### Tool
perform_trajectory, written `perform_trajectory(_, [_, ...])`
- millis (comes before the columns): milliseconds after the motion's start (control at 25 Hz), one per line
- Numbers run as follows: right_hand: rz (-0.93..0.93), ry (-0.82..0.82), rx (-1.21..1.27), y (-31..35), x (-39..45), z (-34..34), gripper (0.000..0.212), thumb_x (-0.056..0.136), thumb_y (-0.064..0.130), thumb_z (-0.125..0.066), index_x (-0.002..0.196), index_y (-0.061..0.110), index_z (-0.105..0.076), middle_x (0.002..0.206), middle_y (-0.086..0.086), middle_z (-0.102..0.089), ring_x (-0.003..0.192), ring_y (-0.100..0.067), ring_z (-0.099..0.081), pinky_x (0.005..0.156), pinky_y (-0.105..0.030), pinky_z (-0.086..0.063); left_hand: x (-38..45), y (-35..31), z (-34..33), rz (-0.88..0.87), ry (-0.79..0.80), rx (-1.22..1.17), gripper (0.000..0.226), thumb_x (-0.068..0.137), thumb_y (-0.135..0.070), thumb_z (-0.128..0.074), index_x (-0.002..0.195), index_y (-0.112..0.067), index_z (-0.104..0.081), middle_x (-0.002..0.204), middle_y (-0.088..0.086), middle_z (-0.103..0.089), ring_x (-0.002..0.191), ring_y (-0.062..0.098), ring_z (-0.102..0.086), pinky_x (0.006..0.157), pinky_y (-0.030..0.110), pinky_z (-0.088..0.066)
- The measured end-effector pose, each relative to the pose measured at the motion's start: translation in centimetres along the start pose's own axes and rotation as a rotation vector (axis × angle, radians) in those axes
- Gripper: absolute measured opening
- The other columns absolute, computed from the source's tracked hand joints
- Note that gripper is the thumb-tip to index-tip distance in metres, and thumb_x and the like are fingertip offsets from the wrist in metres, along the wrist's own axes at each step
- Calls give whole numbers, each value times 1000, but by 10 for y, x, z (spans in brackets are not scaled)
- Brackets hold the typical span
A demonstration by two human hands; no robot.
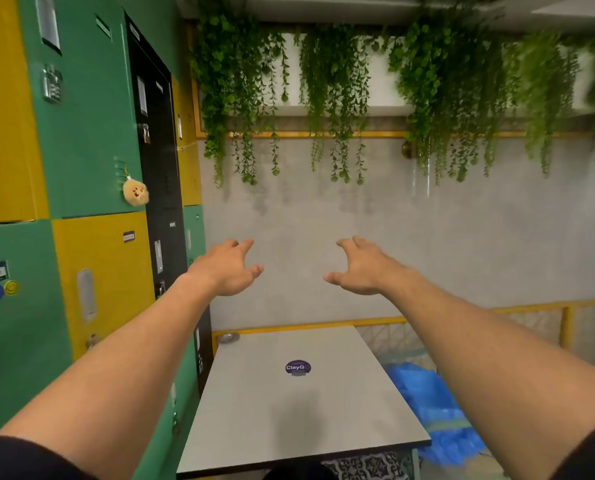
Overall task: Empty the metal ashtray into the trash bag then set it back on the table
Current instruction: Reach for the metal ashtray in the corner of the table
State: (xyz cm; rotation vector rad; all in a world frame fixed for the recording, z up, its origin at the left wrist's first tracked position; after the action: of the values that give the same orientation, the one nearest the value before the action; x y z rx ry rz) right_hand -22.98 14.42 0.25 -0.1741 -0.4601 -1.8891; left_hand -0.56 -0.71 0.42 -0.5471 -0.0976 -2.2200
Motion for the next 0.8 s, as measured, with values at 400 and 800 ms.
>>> perform_trajectory(400, [14,99,-25,-65,68,-95,82,87,61,-54,153,27,-22,164,-6,-17,147,-30,-23,115,-55,-26,47,-2,-100,57,114,32,71,92,-58,-41,152,-25,-23,158,9,-31,142,32,-33,110,52,-35])
perform_trajectory(800, [137,246,36,-115,135,-175,71,88,48,-63,148,23,-35,150,-7,-44,136,-29,-42,108,-47,-40,94,-27,-209,136,222,-29,64,92,-53,-47,147,-23,-36,150,7,-42,137,31,-40,108,49,-40])
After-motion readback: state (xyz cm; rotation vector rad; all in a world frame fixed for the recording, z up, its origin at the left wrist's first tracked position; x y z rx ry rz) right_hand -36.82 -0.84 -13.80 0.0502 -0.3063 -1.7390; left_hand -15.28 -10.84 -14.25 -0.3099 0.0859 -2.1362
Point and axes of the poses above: each hand's wrist, its own x-axis towards the middle knuckle, its own z-axis out of the back of the hand, y = z × x, the point moved 1 cm from there along x, towards the middle knuckle
